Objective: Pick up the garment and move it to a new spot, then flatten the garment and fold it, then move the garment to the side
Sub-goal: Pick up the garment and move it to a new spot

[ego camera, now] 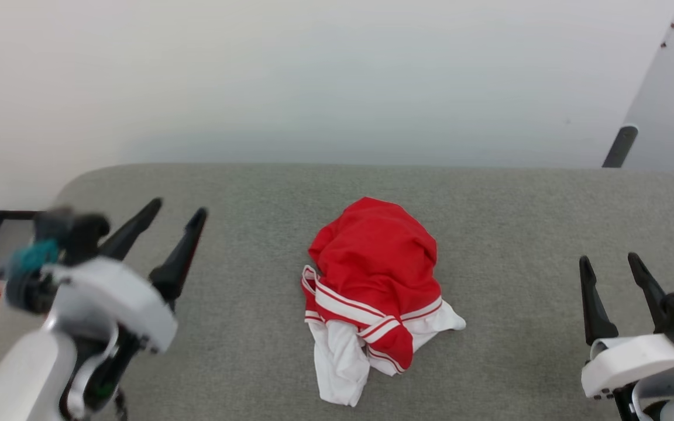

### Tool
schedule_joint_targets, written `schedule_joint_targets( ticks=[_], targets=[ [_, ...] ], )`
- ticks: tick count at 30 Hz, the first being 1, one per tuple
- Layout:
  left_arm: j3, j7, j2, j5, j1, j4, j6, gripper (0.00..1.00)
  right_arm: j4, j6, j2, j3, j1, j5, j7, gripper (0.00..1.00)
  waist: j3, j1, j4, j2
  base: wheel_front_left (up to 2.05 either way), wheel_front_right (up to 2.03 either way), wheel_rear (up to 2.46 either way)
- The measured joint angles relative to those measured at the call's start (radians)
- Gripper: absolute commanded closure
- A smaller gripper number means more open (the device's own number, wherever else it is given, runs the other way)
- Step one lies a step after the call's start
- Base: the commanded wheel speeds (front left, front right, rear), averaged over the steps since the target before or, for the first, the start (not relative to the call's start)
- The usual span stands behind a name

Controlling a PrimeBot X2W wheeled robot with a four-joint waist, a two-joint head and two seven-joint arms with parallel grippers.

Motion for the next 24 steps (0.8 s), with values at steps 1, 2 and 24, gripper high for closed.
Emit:
schedule_joint_targets(
  ticks=[1, 2, 24],
  targets=[
    [0.008, -0.036, 0.003, 0.011, 0.022, 0.004, 0.0, 0.0, 0.002, 0.0, 0.0, -0.001, 0.006, 0.003, -0.002, 0.0, -0.004, 0.0, 0.004, 0.0, 0.0, 0.0, 0.0],
    [0.015, -0.066, 0.007, 0.019, 0.043, 0.007, 0.0, 0.0, 0.005, 0.0, 0.0, -0.002, 0.011, 0.003, -0.003, 0.0, -0.007, 0.0, 0.008, 0.0, 0.0, 0.0, 0.0],
    [0.155, -0.394, -0.028, 0.013, 0.341, 0.103, -0.004, 0.0, 0.021, 0.0, 0.007, -0.024, 0.075, 0.019, -0.038, 0.0, -0.034, 0.0, 0.061, 0.0, 0.0, 0.0, 0.0]
  ],
)
